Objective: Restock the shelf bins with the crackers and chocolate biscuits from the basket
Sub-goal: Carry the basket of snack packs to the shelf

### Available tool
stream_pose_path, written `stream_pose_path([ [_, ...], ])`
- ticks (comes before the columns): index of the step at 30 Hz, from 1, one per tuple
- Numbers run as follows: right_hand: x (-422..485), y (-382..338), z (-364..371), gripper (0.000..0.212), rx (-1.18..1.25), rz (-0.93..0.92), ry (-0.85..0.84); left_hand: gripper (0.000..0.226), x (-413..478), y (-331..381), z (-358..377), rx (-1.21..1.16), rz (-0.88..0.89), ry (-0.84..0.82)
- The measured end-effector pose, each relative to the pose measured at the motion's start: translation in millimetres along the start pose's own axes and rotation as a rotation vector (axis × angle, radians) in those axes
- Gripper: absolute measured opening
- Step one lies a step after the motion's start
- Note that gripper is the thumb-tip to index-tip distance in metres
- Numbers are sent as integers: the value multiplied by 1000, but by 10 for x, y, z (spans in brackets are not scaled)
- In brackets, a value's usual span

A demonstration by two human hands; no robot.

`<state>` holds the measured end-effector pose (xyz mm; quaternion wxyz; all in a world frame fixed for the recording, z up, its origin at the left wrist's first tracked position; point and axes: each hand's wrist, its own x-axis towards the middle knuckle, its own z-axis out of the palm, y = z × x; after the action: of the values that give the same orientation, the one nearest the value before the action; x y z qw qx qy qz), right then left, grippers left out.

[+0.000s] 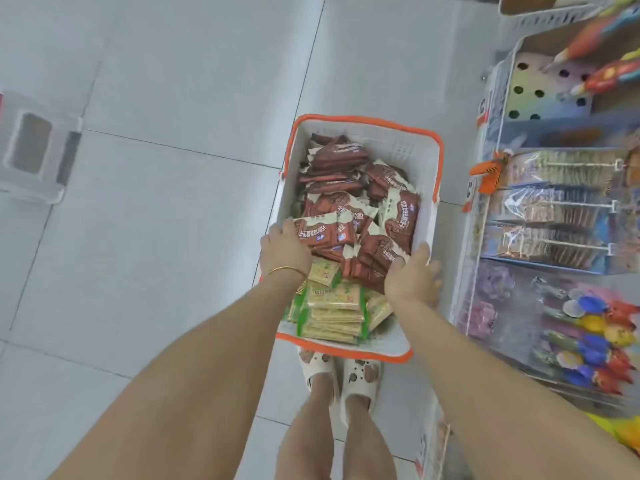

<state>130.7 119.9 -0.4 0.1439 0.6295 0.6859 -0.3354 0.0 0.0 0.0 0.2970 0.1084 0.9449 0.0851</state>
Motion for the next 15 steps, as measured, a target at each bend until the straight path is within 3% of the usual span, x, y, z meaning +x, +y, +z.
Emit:
stream_pose_path([
  [5,688,93,273,56,-16,83,189,61,689,-93,295,26,-126,109],
  [10,1078,133,465,53,61,102,190,55,1114,-206,409,-110,-132,87],
  [15,1275,196,460,52,-43,96,189,48,1335,-309,526,-247,-133,121],
])
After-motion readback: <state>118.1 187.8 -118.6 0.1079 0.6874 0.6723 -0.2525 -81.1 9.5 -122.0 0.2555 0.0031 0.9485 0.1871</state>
